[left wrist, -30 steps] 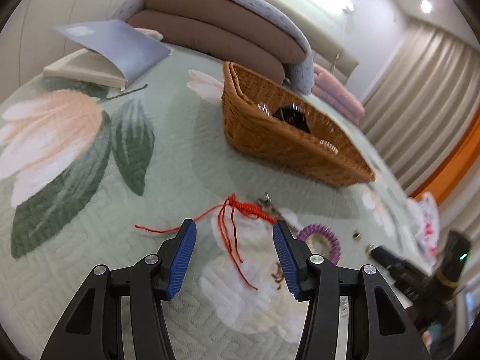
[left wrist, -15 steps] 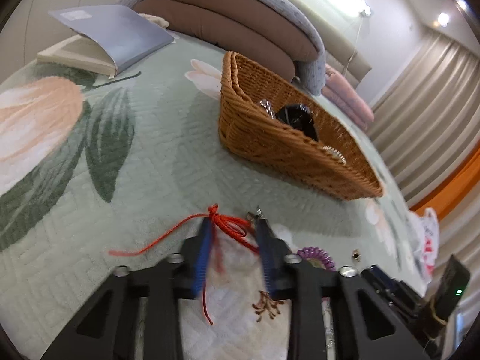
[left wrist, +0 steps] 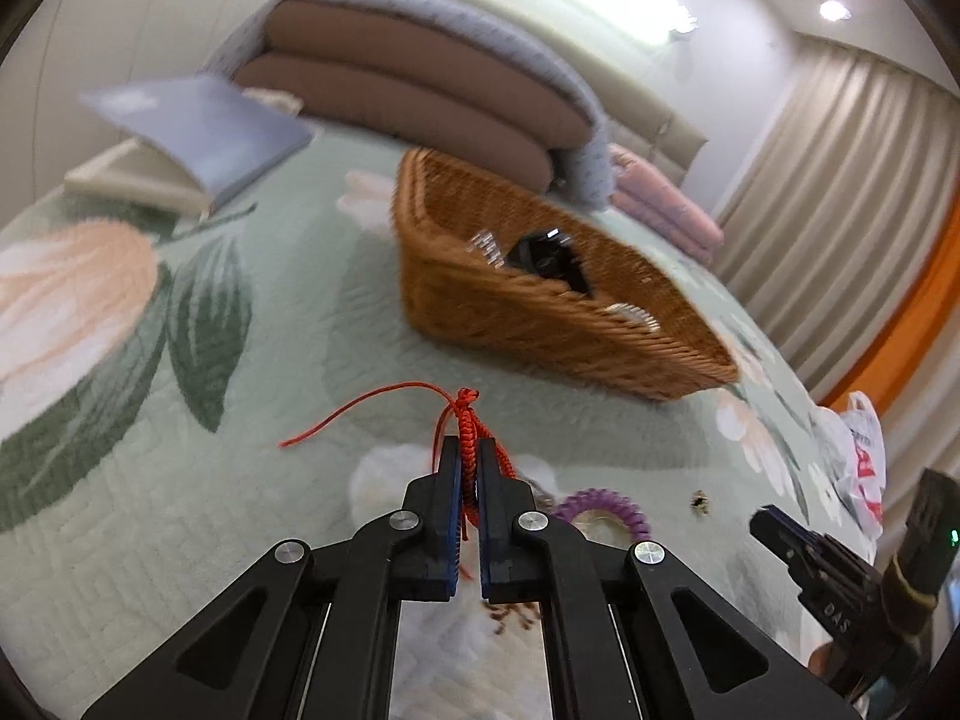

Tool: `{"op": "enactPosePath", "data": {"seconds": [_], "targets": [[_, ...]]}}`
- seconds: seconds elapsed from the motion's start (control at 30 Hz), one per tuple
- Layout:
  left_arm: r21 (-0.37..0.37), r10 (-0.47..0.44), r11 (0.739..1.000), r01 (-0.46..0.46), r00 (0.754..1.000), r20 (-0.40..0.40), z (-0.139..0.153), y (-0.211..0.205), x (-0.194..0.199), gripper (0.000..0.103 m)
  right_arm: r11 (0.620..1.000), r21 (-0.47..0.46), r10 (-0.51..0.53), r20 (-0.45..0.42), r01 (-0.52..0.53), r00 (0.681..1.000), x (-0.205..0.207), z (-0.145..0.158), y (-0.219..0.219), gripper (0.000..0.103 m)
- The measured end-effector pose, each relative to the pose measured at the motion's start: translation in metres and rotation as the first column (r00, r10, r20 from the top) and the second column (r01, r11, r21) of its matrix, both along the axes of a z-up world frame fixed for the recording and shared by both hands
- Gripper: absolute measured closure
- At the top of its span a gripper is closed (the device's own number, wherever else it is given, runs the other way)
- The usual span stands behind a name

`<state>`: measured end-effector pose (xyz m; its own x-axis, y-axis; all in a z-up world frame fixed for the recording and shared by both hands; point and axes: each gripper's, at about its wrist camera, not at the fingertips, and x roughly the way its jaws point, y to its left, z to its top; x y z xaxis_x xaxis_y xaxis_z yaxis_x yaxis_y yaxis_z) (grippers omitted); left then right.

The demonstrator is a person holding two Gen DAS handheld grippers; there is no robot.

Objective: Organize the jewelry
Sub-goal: 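Grasp the red string charm with the left tool while the right tool grasps the square gold pendant, then carry both items into the wicker basket and open both tools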

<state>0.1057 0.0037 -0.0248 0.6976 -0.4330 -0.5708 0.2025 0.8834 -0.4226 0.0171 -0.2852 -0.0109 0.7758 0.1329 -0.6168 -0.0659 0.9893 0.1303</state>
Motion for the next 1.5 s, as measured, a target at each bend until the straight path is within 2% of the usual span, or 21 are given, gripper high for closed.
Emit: {"op": "enactPosePath", "data": {"seconds": [0.17,0.4,0.57,0.7,0.83,0.9,1.07,1.17,1.27,1.5], "targets": [[0.016,-0.002,1.000,0.001,0.997,0.083,0.012,-0.003,-0.012,0.099,1.000,-0.007,0.001,0.028,-0.001,1.000,-0.004,0.004,0.003,0.086],[0.001,-0.023,1.000,0.023,0.994,0.107,0.021,-0.006,-0.014,0.099,0.999,-0.031,-0.022,0.059,0.024,0.998,-0.007,0.014,0.004,0.086],[-0.004,-0.043,0.999,0.044,0.984,0.176,0.056,-0.009,-0.014,0.099,1.000,0.004,-0.010,0.119,0.009,0.993,0.010,0.056,0.002,0.086],[0.000,-0.052,0.999,0.054,0.968,0.247,0.096,-0.012,0.000,0.099,1.000,-0.006,-0.006,0.221,0.007,0.975,0.038,0.104,0.004,0.086],[0.001,-0.050,0.999,0.052,0.955,0.292,0.122,-0.022,0.030,0.099,1.000,0.003,-0.007,0.263,0.007,0.965,0.077,0.121,0.010,0.086],[-0.004,-0.062,0.998,0.065,0.958,0.281,0.121,-0.030,0.052,0.099,1.000,0.002,-0.015,0.277,0.015,0.961,0.098,0.117,0.013,0.086],[0.122,-0.052,0.992,0.022,0.968,0.247,0.084,-0.056,0.097,0.099,0.999,0.023,-0.030,0.213,0.026,0.977,0.137,0.074,0.012,0.086],[0.159,-0.075,0.986,0.043,0.976,0.205,0.063,-0.064,0.104,0.099,0.999,0.018,-0.033,0.163,0.030,0.986,0.146,0.056,0.007,0.086],[0.157,-0.090,0.986,0.060,0.977,0.194,0.059,-0.067,0.106,0.099,0.999,0.053,-0.019,0.157,0.011,0.987,0.148,0.054,0.004,0.086],[0.197,-0.092,0.979,0.056,0.979,0.181,0.052,-0.072,0.112,0.099,0.999,0.030,-0.031,0.088,0.028,0.996,0.160,0.036,0.005,0.086]]}}
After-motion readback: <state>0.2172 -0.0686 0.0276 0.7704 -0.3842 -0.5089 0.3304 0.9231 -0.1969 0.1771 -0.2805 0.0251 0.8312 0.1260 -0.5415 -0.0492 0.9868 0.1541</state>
